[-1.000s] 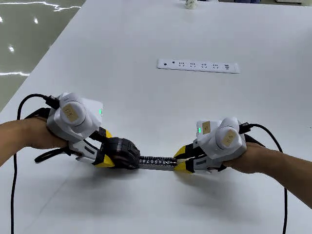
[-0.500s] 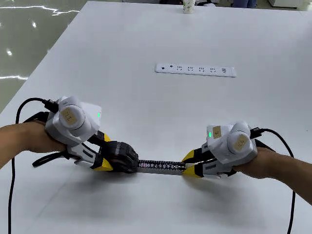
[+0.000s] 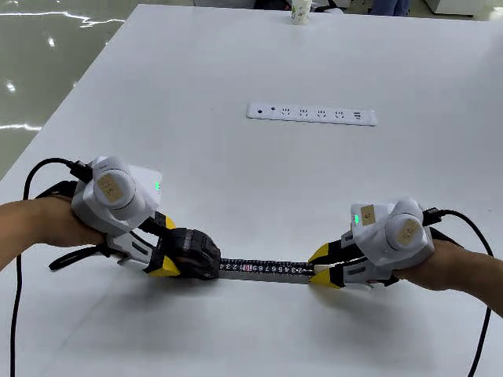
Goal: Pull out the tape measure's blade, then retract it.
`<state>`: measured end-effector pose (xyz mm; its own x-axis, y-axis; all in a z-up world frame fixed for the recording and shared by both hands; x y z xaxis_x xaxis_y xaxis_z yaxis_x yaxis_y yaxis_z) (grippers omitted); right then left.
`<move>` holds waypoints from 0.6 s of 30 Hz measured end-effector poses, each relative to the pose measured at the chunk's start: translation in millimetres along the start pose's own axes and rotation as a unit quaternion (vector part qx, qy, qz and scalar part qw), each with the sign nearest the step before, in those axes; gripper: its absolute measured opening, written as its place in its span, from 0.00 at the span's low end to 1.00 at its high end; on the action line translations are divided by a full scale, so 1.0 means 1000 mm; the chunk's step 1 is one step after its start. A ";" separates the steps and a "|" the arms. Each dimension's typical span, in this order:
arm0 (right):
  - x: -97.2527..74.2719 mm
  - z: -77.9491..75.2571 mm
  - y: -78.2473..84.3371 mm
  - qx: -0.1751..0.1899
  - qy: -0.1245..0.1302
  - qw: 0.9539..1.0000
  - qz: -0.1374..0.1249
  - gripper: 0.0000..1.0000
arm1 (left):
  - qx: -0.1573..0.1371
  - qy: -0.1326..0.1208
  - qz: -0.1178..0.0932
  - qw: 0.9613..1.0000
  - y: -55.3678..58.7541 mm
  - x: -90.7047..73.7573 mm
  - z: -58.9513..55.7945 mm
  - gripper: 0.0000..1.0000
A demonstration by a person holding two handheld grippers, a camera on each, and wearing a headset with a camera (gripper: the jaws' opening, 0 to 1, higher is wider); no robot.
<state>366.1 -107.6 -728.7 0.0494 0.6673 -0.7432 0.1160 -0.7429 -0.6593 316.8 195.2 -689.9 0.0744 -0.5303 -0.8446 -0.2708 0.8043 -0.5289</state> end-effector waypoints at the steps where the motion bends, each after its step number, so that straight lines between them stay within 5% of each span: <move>1: -0.001 0.000 0.001 0.001 0.000 1.000 0.001 0.08 | 0.000 0.000 0.000 1.000 0.000 0.000 0.000 0.27; 18: -0.025 -0.001 0.025 0.011 0.013 1.000 0.015 0.08 | 0.002 0.002 0.005 1.000 -0.002 0.000 0.000 0.27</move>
Point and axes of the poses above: the centre of the closed fingertips' face, and the gripper's own axes: x roughly forward along the fingers, z roughly to its left, y roughly out of its underside, the point moved 10 cm from there along -x, roughly backward along the fingers, and after that the axes turned 6 degrees about y, right-handed, at the moved point
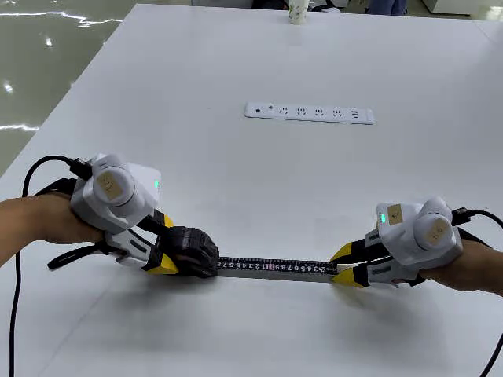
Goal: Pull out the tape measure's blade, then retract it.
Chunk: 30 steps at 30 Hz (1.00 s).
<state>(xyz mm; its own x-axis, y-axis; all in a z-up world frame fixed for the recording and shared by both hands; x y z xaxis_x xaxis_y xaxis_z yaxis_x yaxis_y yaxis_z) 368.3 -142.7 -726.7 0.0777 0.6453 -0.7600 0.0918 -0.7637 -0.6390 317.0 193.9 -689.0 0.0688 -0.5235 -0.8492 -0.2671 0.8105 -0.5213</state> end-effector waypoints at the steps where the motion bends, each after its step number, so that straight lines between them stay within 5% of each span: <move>1: -0.001 0.000 0.001 0.000 0.001 1.000 0.001 0.08 | 0.000 0.000 0.000 1.000 0.000 0.000 0.000 0.27; 30: -0.028 0.000 0.024 0.015 0.016 1.000 0.018 0.08 | 0.004 0.002 0.004 1.000 -0.001 0.000 0.000 0.27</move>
Point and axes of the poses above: the centre of the closed fingertips' face, and the gripper's own axes: x roughly forward along the fingers, z roughly to its left, y roughly out of its underside, the point moved 10 cm from there along -x, roughly backward along the fingers, and after that the axes turned 6 degrees about y, right-handed, at the moved point
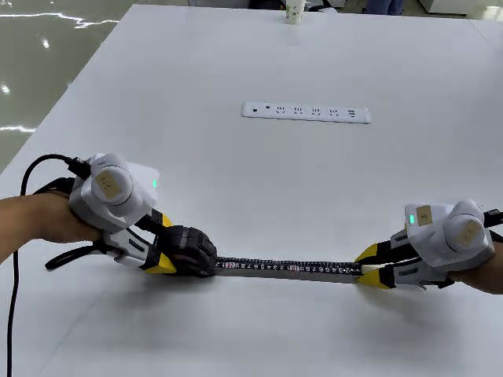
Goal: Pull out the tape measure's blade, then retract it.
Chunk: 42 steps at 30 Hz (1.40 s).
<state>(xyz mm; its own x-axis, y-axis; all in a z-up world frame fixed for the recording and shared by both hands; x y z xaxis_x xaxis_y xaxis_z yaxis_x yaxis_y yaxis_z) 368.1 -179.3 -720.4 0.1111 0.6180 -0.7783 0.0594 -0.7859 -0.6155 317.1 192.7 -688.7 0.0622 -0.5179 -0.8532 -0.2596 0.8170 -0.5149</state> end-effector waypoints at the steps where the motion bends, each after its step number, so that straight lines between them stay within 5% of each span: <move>1: 0.000 0.000 0.001 0.001 0.000 1.000 0.001 0.08 | 0.000 0.000 0.000 1.000 0.000 0.000 0.000 0.27; 42: 0.007 0.001 -0.006 -0.027 0.000 0.999 0.038 0.18 | -0.003 -0.001 0.015 1.000 -0.001 0.003 -0.002 0.36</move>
Point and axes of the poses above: the centre of the closed fingertips' face, and the gripper's own axes: x roughly forward along the fingers, z roughly to its left, y roughly out of its underside, the point moved 10 cm from there along -x, roughly backward along the fingers, and after that the axes turned 6 degrees about y, right-handed, at the moved point
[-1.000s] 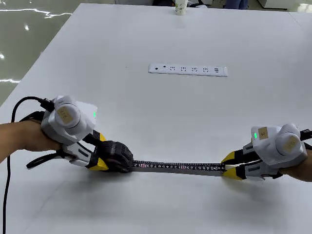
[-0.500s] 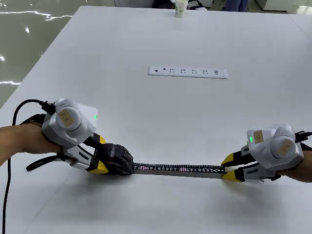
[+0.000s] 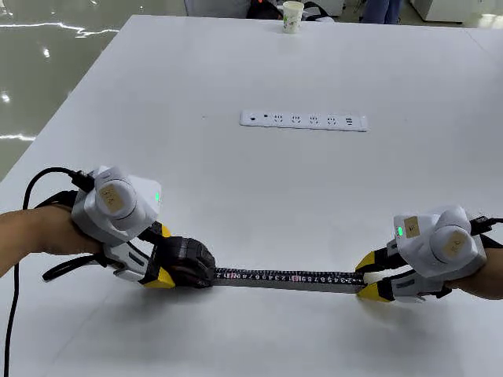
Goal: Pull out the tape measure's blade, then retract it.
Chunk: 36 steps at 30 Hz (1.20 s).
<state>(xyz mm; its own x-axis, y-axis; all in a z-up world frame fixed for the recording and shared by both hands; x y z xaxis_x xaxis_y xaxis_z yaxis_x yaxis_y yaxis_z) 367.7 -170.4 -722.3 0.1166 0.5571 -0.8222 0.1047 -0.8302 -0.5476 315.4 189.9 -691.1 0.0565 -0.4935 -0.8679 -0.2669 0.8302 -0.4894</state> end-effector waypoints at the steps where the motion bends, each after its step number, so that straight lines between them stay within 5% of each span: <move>1: -0.001 0.000 0.000 0.000 0.000 1.000 0.000 0.19 | 0.000 0.000 0.001 1.000 0.000 0.000 0.000 0.37; 17: -0.014 0.007 0.006 0.017 0.012 1.000 0.009 0.35 | -0.028 -0.019 -0.008 0.999 0.007 -0.011 -0.010 0.57; 36: -0.030 0.024 0.013 0.063 0.036 0.997 0.003 0.54 | -0.089 -0.056 -0.056 0.993 0.028 -0.022 -0.033 0.68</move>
<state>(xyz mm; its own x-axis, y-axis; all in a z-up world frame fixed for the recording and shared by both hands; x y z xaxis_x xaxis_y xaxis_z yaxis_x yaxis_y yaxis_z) 341.6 -198.1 -708.3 0.1886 0.5481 -0.8149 -0.0205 -0.8274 -0.5613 274.7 215.5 -683.4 0.1996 -0.5395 -0.8180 -0.4181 0.7081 -0.5690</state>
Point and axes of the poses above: the centre of the closed fingertips' face, and the gripper's own axes: x roughly forward along the fingers, z roughly to its left, y roughly out of its underside, the point moved 10 cm from there along -x, roughly backward along the fingers, and after that the axes turned 6 degrees about y, right-handed, at the moved point
